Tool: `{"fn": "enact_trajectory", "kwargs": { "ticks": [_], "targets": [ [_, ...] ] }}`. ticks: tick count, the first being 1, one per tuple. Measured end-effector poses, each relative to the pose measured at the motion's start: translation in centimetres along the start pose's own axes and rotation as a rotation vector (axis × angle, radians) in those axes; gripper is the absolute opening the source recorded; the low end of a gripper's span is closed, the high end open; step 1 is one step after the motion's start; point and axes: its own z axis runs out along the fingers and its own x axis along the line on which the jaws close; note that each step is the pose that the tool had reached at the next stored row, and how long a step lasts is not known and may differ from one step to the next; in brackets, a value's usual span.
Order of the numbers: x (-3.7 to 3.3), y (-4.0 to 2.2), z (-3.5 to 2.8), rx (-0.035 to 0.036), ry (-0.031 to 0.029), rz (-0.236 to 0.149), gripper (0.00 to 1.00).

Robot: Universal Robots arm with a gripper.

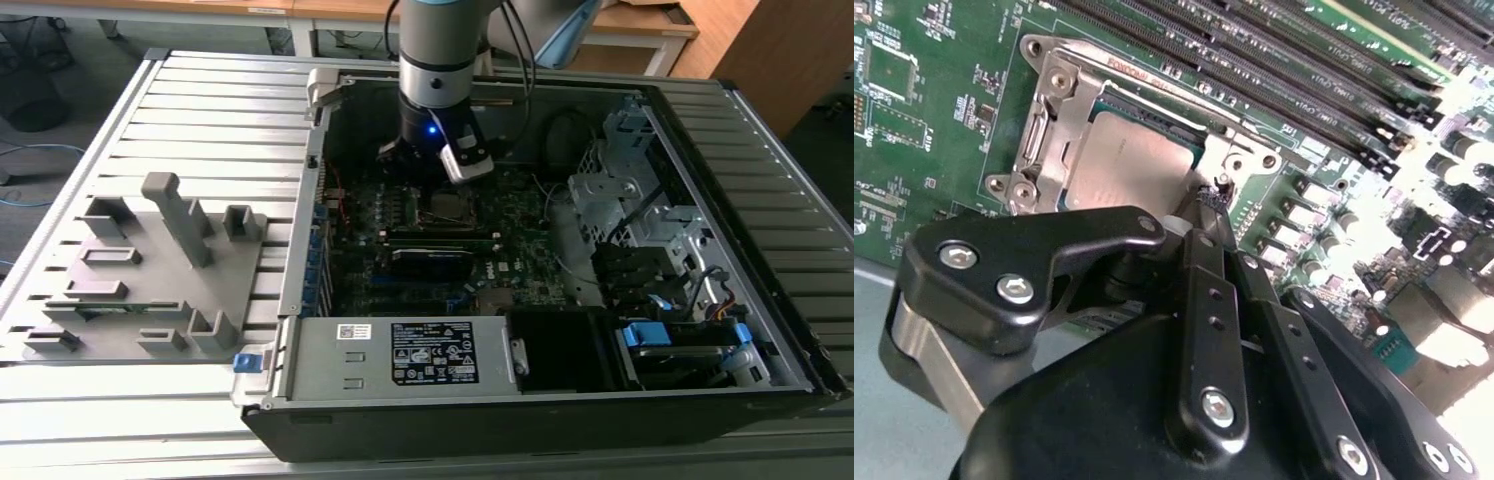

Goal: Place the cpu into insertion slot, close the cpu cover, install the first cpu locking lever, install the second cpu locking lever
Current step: 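Close the cpu cover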

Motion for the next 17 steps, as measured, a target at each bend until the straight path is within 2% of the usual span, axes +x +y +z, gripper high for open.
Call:
{"fn": "enact_trajectory", "kwargs": {
  "ticks": [8,13,17],
  "targets": [
    [-0.02,0.00,-0.97,0.0000,0.0001,0.000,0.10],
    [-0.04,0.00,-0.99,0.0000,0.0001,0.000,0.10],
    [-0.60,0.05,-0.98,0.0000,0.0001,0.000,0.10]
  ]
}}
